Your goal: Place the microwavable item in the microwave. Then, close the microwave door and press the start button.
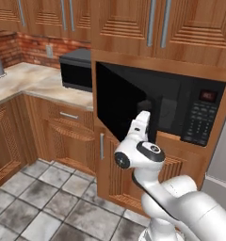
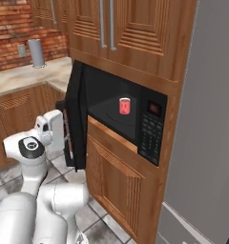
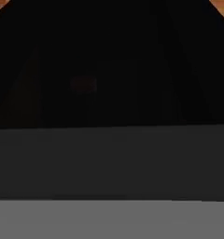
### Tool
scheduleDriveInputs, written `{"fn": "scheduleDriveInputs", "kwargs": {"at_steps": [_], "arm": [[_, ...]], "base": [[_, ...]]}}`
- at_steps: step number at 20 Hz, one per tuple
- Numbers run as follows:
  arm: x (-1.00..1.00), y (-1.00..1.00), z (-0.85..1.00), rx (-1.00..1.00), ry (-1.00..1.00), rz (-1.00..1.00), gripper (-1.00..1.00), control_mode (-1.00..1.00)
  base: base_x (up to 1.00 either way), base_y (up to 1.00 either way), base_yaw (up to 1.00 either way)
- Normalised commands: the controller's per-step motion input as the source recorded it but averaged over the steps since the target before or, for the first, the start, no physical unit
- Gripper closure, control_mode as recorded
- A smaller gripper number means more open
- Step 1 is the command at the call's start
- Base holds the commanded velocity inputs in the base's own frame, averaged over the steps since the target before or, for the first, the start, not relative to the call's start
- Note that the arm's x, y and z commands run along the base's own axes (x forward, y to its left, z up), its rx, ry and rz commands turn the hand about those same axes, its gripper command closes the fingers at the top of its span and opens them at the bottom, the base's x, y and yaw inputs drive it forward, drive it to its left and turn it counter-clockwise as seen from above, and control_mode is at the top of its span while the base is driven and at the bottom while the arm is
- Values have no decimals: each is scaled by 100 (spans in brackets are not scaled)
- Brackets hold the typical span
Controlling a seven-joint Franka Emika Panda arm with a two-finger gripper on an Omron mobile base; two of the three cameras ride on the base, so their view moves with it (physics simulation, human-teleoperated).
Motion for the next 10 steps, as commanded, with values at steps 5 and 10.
{"fn": "scheduleDriveInputs", "kwargs": {"at_steps": [5, 10], "arm": [[41, -100, 24, 6, 0, 1, -100, -100], [49, -98, 28, 4, 0, 0, -100, -100]], "base": [[0, 0, 0], [0, 0, 0]]}}
